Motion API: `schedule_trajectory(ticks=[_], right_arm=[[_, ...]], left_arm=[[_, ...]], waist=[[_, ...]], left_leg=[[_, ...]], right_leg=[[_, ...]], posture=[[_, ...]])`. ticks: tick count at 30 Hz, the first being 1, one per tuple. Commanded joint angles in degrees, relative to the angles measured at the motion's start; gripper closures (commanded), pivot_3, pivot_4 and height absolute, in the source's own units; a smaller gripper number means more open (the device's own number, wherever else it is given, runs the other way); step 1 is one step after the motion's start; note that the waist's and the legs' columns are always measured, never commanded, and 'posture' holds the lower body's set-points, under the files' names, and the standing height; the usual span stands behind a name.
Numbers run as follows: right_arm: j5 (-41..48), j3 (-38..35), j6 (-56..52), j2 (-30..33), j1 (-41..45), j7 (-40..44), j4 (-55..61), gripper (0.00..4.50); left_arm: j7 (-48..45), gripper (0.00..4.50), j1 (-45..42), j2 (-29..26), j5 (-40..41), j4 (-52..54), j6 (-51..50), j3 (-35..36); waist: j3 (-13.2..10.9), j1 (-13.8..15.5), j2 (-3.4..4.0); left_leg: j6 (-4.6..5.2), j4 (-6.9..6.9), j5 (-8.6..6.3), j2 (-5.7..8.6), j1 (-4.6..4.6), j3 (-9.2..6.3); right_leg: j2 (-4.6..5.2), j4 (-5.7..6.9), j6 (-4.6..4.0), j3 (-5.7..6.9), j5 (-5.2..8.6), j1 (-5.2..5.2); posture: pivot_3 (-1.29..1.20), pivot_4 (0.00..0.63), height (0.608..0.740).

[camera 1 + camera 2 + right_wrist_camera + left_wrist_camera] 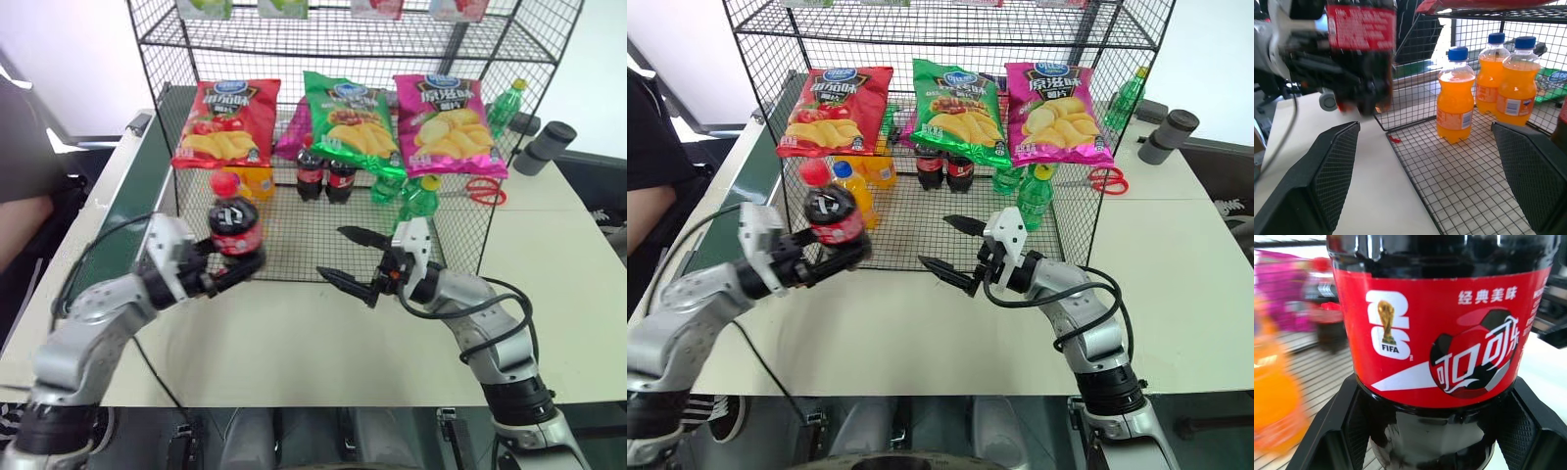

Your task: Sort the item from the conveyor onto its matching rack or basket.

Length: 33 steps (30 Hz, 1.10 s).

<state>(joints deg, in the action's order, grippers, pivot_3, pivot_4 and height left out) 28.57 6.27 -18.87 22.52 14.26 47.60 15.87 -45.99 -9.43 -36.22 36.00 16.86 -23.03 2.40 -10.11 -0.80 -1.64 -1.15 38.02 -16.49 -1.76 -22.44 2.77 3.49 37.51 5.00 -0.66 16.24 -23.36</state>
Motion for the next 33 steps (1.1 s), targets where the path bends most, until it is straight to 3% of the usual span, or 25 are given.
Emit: schedule_trajectory(ticks=[1,9,23,28,33], right_arm=[[2.33,-0.45,-1.62,-0.07,-0.05,-0.10,4.18,0.00],[2.81,-0.52,-2.39,-1.66,-0.83,-2.19,5.06,0.00],[5.27,0.52,-4.83,-1.64,-1.13,-1.33,6.37,0.00],[6.38,0.58,-6.42,-1.23,-1.22,-0.56,6.84,1.60],[5.05,0.64,-5.76,-1.55,-0.79,-1.13,6.39,1.60]], left_arm=[[-4.43,1.64,-4.18,2.46,-4.32,-3.73,5.30,-4.22],[-12.69,1.64,-12.70,7.47,-9.44,-9.77,8.80,-12.01],[-14.99,1.64,-13.45,9.53,-13.29,-9.01,10.39,-13.91],[-14.94,1.64,-13.16,9.63,-13.67,-8.38,10.41,-13.72],[-15.21,1.64,-13.60,9.91,-12.56,-8.22,9.18,-13.43]], waist=[[0.00,-0.02,0.00],[0.00,0.01,-0.01],[-0.01,0.05,-0.01],[-0.01,0.07,-0.01],[-0.01,0.06,-0.01]], left_leg=[[0.01,0.01,0.00,0.01,0.00,0.01],[0.03,0.08,0.00,-0.01,-0.06,0.03],[0.04,0.11,0.00,-0.12,-0.05,-0.03],[0.04,0.11,0.00,-0.12,-0.06,-0.03],[0.04,0.11,0.00,-0.12,-0.05,-0.04]], right_leg=[[-0.02,0.00,0.00,0.00,0.00,0.00],[-0.33,-0.01,0.03,-0.01,-0.01,-0.01],[-0.56,0.01,0.04,-0.08,-0.01,-0.02],[-0.55,0.01,0.04,-0.08,-0.01,-0.02],[-0.56,0.01,0.04,-0.09,-0.01,-0.02]], posture=[[0.00,0.150,0.740],[0.00,0.150,0.740],[0.00,0.150,0.740],[0.00,0.150,0.740],[0.00,0.150,0.740]])
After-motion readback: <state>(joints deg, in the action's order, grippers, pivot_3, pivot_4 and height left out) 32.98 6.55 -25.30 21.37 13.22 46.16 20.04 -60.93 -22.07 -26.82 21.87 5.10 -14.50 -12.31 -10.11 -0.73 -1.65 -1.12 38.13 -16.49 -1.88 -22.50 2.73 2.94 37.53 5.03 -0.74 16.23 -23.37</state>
